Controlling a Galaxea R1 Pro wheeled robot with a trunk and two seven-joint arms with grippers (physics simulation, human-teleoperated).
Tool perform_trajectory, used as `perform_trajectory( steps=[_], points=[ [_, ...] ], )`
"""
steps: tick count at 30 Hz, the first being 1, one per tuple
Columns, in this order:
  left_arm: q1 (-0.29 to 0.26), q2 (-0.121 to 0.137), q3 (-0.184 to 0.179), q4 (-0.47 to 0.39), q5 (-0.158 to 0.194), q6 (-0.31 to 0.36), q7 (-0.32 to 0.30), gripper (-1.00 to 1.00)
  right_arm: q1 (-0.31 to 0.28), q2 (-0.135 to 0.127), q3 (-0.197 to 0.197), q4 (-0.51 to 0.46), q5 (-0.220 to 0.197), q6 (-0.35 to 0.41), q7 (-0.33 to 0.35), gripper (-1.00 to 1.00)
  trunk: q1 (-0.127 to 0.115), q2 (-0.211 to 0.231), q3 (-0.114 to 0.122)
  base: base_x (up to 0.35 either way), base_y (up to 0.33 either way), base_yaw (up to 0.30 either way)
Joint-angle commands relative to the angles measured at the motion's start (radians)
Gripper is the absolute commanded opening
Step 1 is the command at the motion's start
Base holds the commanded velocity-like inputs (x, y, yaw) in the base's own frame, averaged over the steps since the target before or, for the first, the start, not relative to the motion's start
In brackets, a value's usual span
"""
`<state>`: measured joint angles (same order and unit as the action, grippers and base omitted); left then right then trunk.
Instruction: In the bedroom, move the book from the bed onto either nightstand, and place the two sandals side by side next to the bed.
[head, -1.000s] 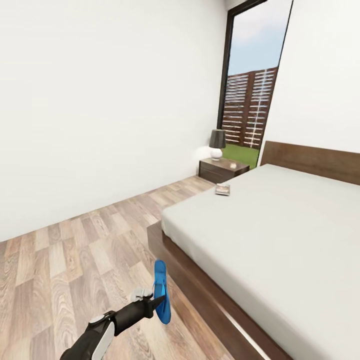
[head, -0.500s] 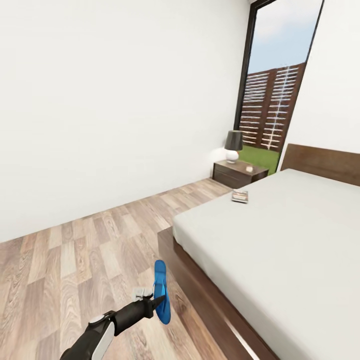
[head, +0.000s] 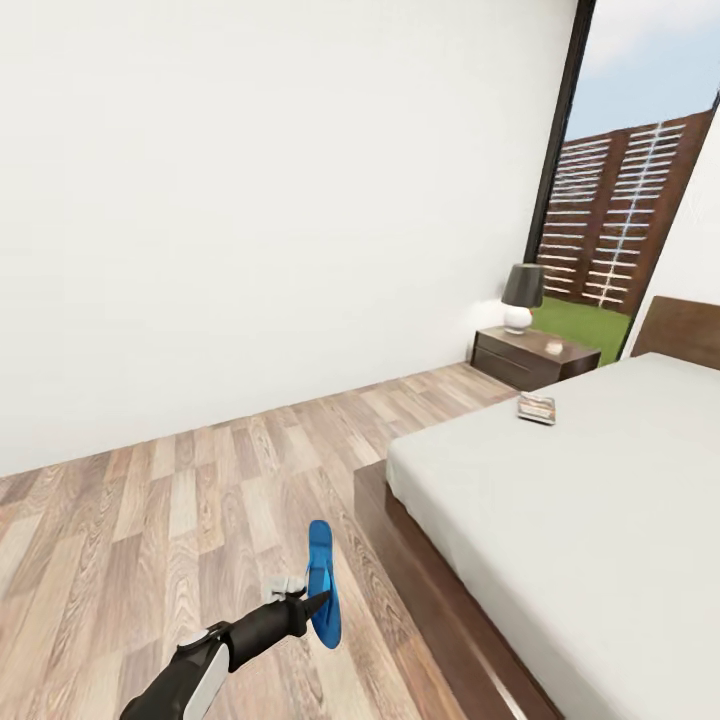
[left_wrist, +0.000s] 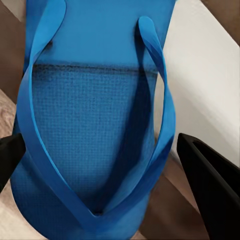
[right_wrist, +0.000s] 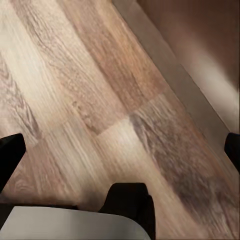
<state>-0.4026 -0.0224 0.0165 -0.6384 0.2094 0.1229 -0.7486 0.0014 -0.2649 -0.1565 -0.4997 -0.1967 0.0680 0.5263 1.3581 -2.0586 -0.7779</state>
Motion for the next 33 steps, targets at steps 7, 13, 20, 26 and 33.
perform_trajectory(
  steps=[7, 13, 20, 26, 33],
  points=[
    [-0.001, -0.001, 0.002, 0.000, 0.010, 0.010, -0.005, -1.00, 0.000, 0.000, -0.004, -0.001, -0.009, 0.007, 0.006, 1.00, 0.000, 0.000, -0.001, 0.215, 0.000, 0.292],
    [-0.001, -0.001, 0.002, 0.000, 0.010, 0.009, -0.005, -1.00, 0.000, 0.000, -0.003, -0.001, -0.009, 0.007, 0.006, 1.00, 0.000, 0.000, -0.001, 0.021, 0.000, 0.233],
    [-0.001, -0.001, 0.002, 0.000, 0.010, 0.009, -0.005, -1.00, 0.000, 0.000, -0.003, -0.001, -0.009, 0.007, 0.006, 1.00, 0.000, 0.000, -0.001, 0.001, 0.000, 0.041],
    [-0.001, -0.001, 0.002, 0.000, 0.010, 0.009, -0.005, -1.00, 0.000, 0.000, -0.003, -0.001, -0.009, 0.007, 0.006, 1.00, 0.000, 0.000, -0.001, 0.000, 0.000, 0.207],
    [-0.001, -0.001, 0.002, 0.000, 0.010, 0.009, -0.005, -1.00, 0.000, 0.000, -0.003, -0.001, -0.009, 0.007, 0.006, 1.00, 0.000, 0.000, -0.001, 0.000, 0.000, 0.266]
  ],
)
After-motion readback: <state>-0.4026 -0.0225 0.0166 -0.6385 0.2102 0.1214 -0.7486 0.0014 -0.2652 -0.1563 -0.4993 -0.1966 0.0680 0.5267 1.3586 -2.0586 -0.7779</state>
